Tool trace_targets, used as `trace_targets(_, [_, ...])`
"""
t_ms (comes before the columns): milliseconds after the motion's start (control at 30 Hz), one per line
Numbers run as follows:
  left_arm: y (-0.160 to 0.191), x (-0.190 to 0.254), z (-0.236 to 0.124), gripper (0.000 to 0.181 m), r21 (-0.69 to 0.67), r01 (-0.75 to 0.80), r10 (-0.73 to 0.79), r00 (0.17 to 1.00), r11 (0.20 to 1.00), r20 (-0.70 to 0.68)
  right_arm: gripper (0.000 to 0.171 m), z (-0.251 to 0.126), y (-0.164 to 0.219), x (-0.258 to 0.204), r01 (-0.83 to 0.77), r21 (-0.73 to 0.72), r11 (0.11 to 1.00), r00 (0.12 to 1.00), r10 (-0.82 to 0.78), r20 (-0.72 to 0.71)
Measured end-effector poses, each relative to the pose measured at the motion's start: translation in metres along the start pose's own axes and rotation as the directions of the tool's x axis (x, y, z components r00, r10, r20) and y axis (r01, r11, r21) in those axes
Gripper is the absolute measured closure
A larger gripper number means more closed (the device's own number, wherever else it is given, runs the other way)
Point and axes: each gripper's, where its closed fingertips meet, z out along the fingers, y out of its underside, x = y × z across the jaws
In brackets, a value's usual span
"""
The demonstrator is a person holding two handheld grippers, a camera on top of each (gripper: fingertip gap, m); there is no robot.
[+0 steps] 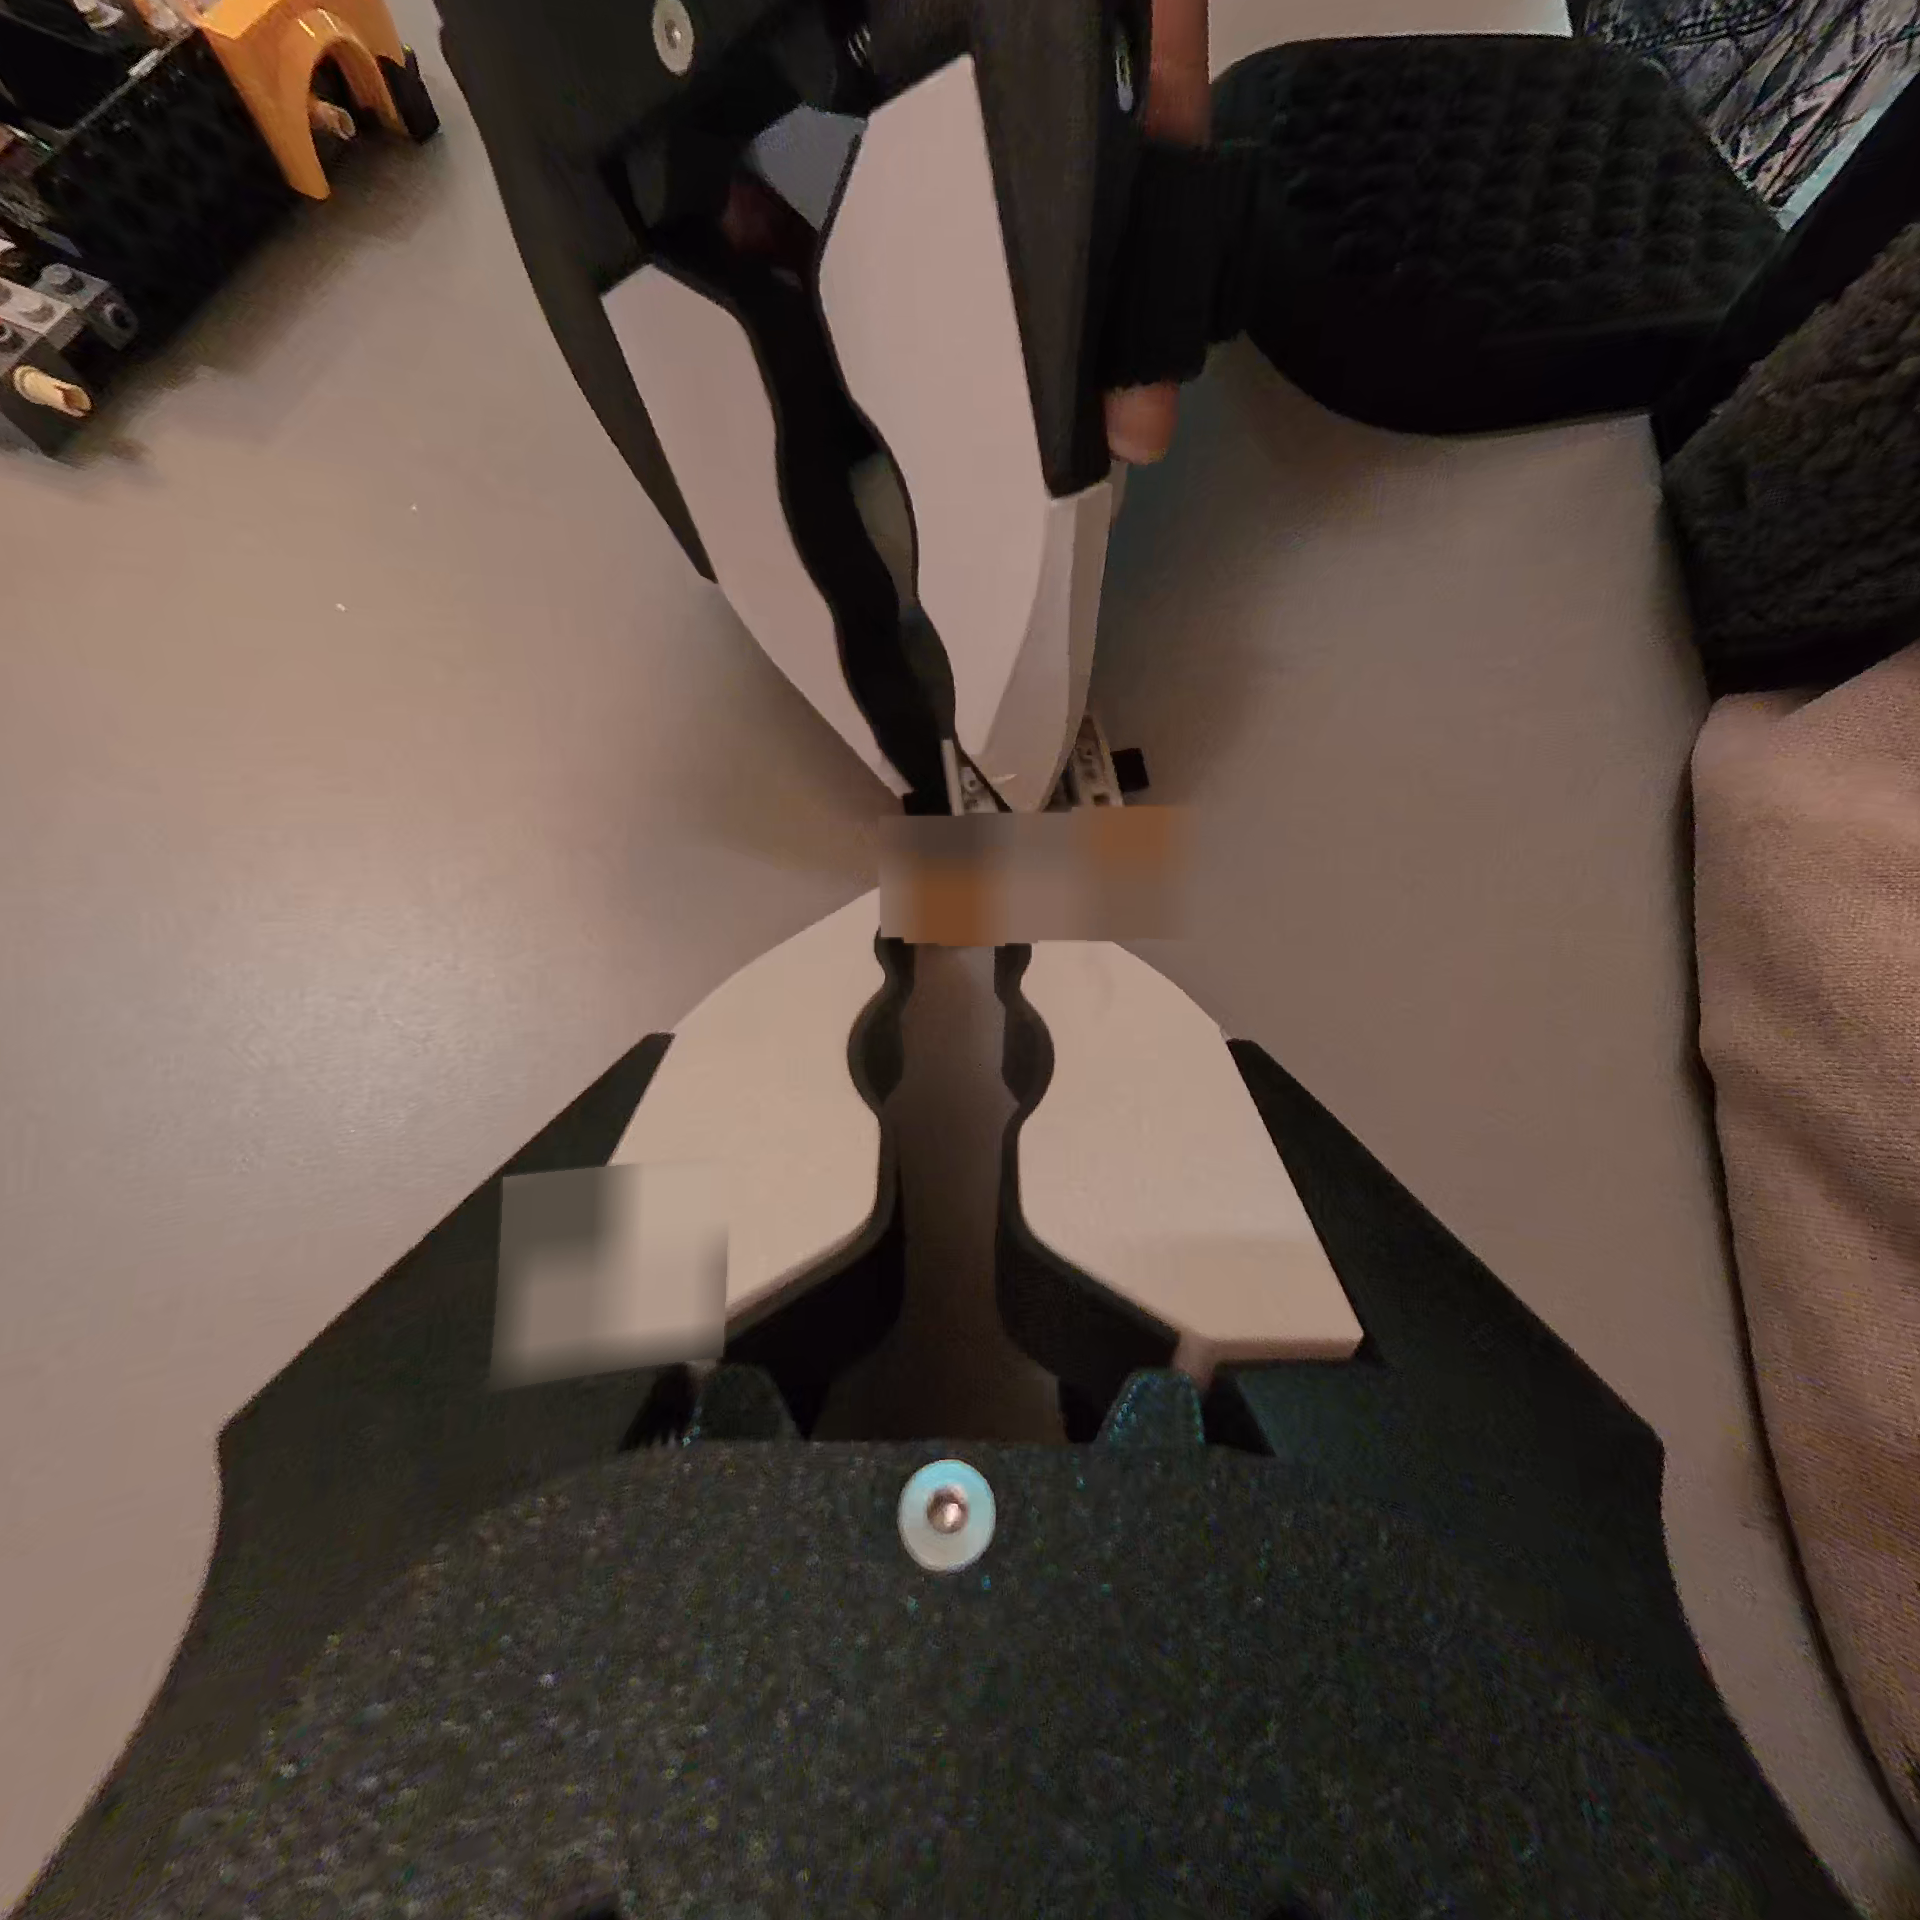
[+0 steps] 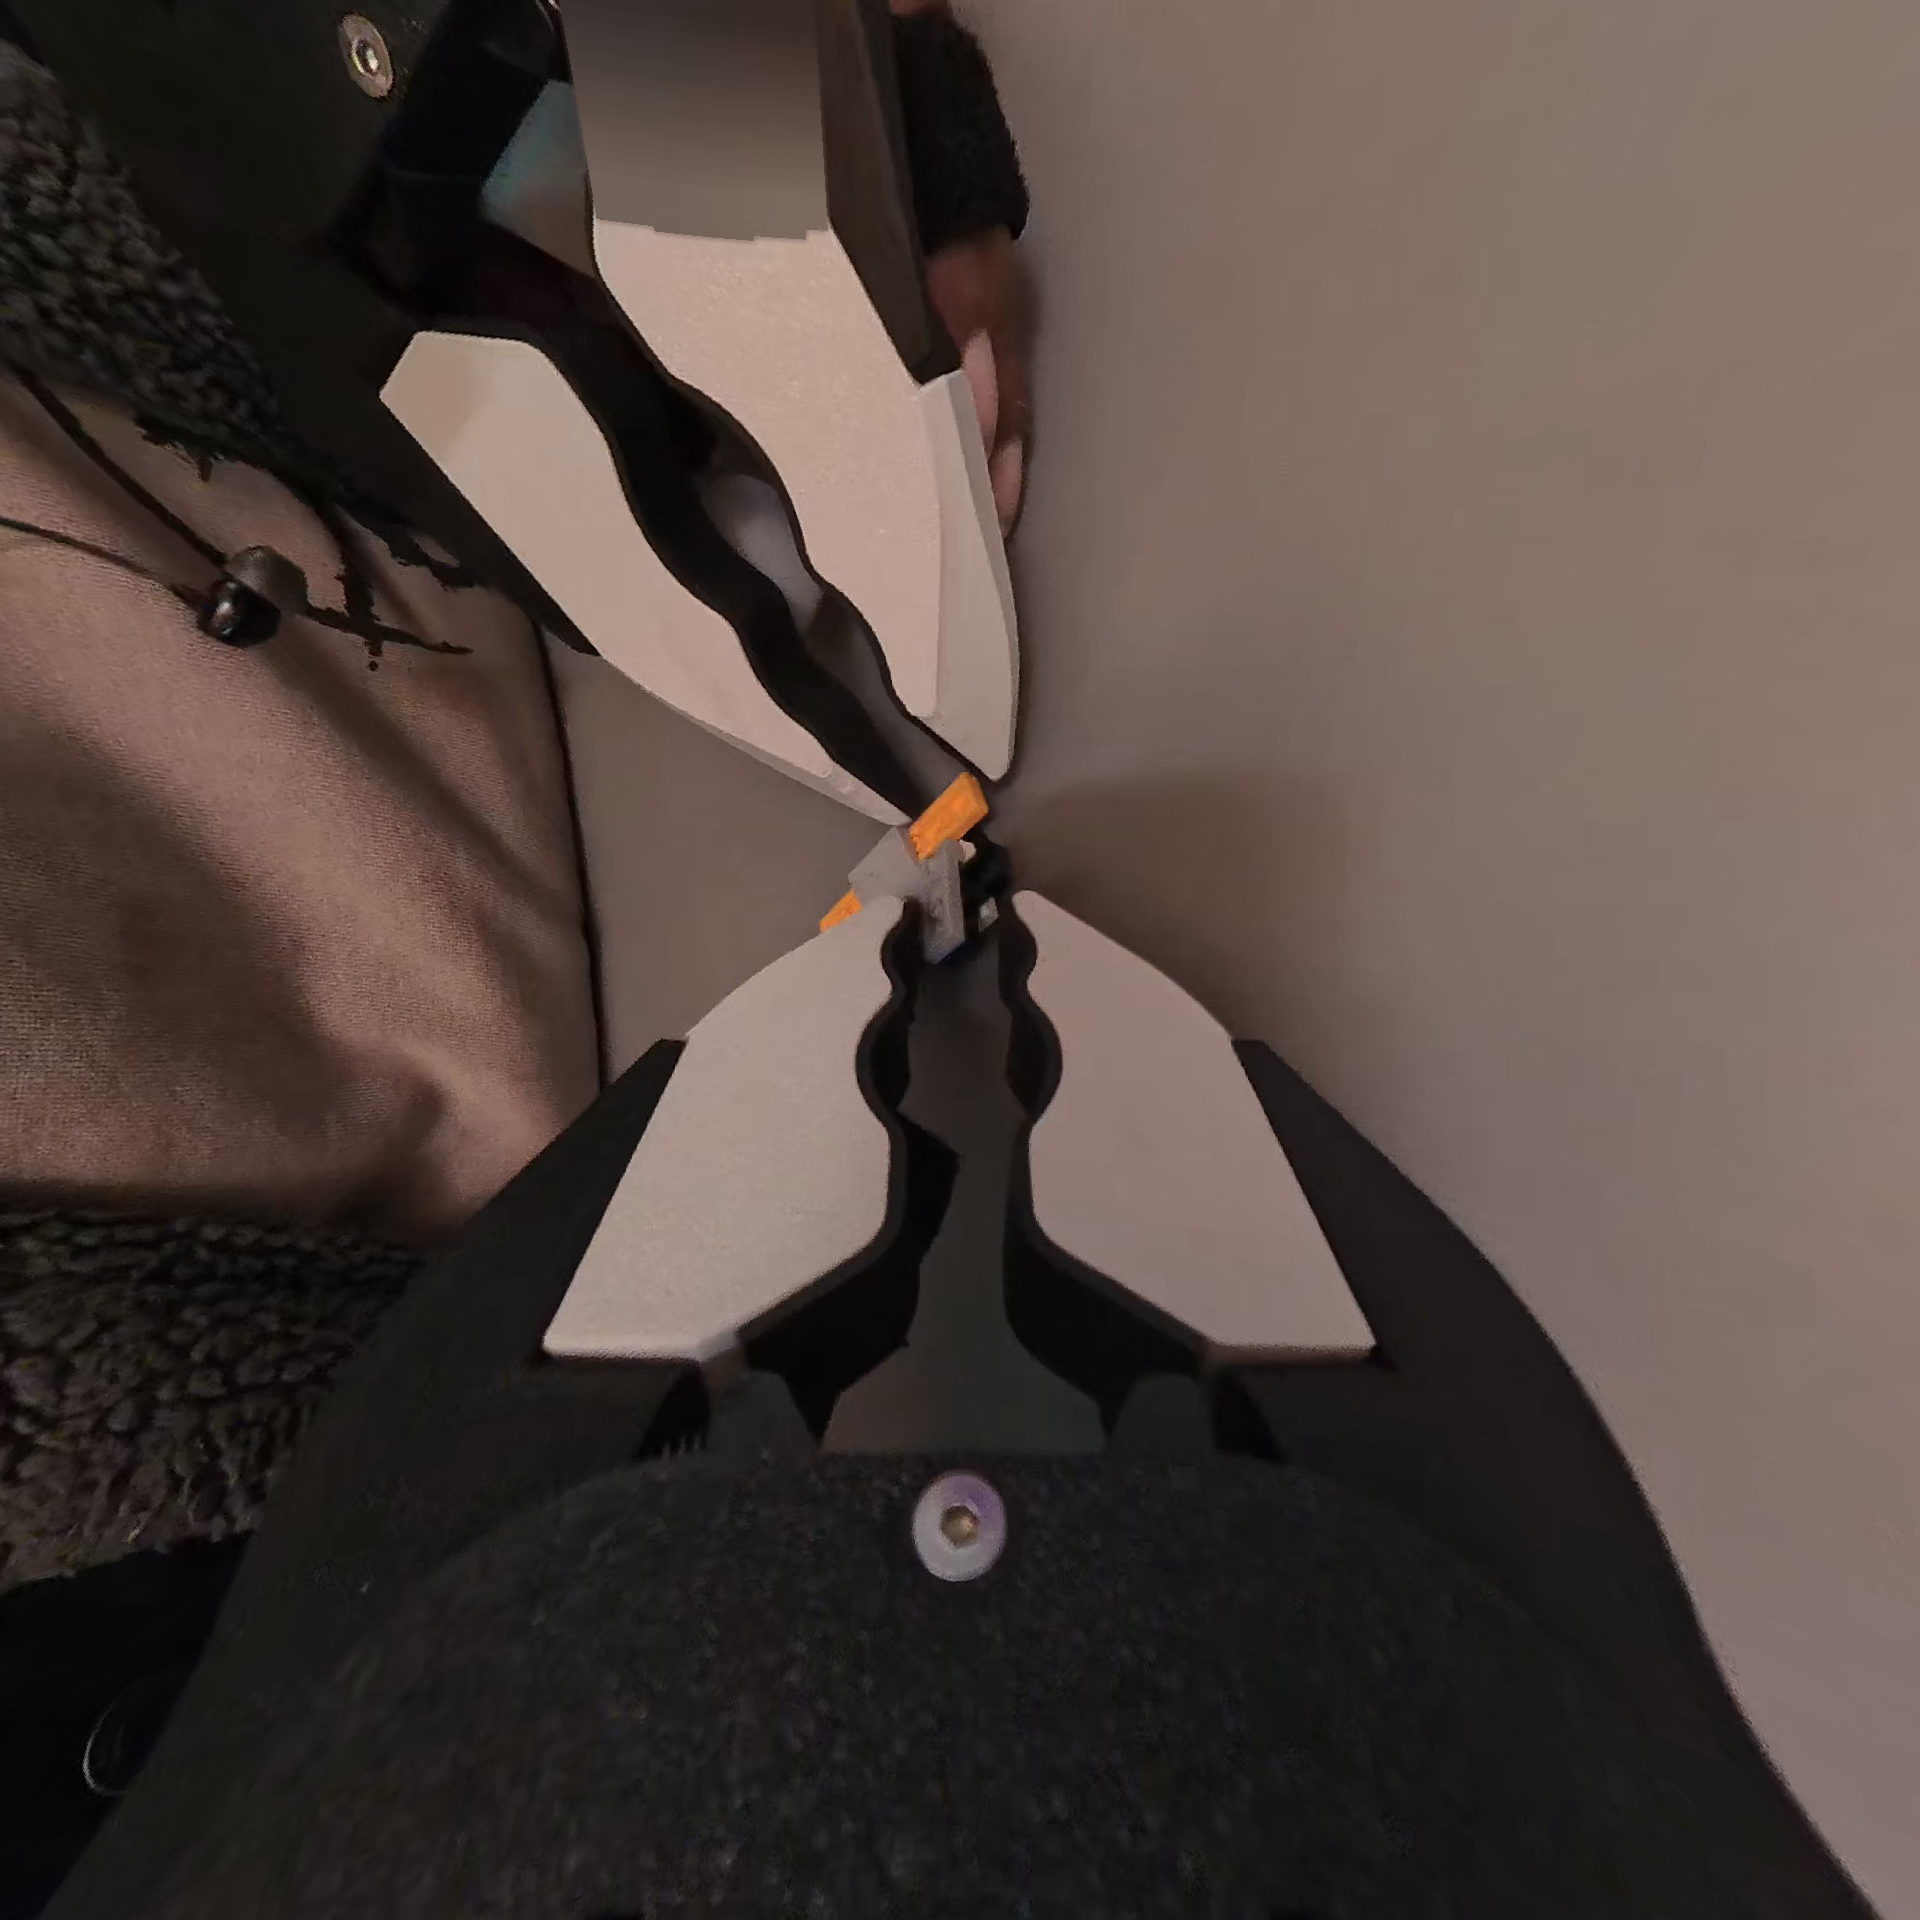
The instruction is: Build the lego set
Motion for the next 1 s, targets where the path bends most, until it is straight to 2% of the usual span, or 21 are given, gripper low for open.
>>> trace_targets(200, [-0.001, 0.002, -0.001, 0.166, 0.009, 0.015, -0.015, 1.0, 1.0, -0.024, 0.158, -0.001, -0.002, -0.004, 0.064, 0.068, 0.996, 0.998, -0.064, 0.002])
trace_targets(333, [-0.003, 0.007, -0.005, 0.157, 0.028, 0.105, -0.101, 0.988, 0.994, -0.119, 0.158, -0.005, -0.003, -0.009, 0.186, 0.149, 0.971, 0.982, -0.179, -0.057])
trace_targets(433, [-0.007, 0.014, -0.009, 0.153, 0.039, 0.205, -0.192, 0.956, 0.978, -0.222, 0.158, -0.01, -0.008, -0.015, 0.311, 0.225, 0.923, 0.948, -0.284, -0.143])
trace_targets(500, [-0.017, 0.022, -0.012, 0.152, 0.078, 0.269, -0.234, 0.923, 0.96, -0.305, 0.158, -0.014, -0.014, -0.021, 0.418, 0.268, 0.868, 0.903, -0.364, -0.23])
trace_targets(567, [-0.024, 0.023, -0.014, 0.154, 0.109, 0.296, -0.247, 0.912, 0.949, -0.327, 0.158, -0.019, -0.021, -0.029, 0.519, 0.288, 0.804, 0.844, -0.429, -0.323])
trace_targets(700, [-0.031, 0.019, -0.018, 0.165, 0.174, 0.198, -0.152, 0.957, 0.965, -0.248, 0.159, -0.029, -0.03, -0.037, 0.643, 0.278, 0.713, 0.74, -0.484, -0.467])
trace_targets(867, [-0.037, 0.016, -0.022, 0.167, 0.212, 0.02, 0.004, 0.994, 0.977, -0.112, 0.158, -0.034, -0.032, -0.041, 0.651, 0.297, 0.698, 0.731, -0.472, -0.493])
trace_targets(1000, [-0.04, 0.012, -0.024, 0.167, 0.217, -0.062, 0.068, 0.997, 0.974, -0.021, 0.158, -0.037, -0.035, -0.042, 0.666, 0.297, 0.685, 0.711, -0.462, -0.53])
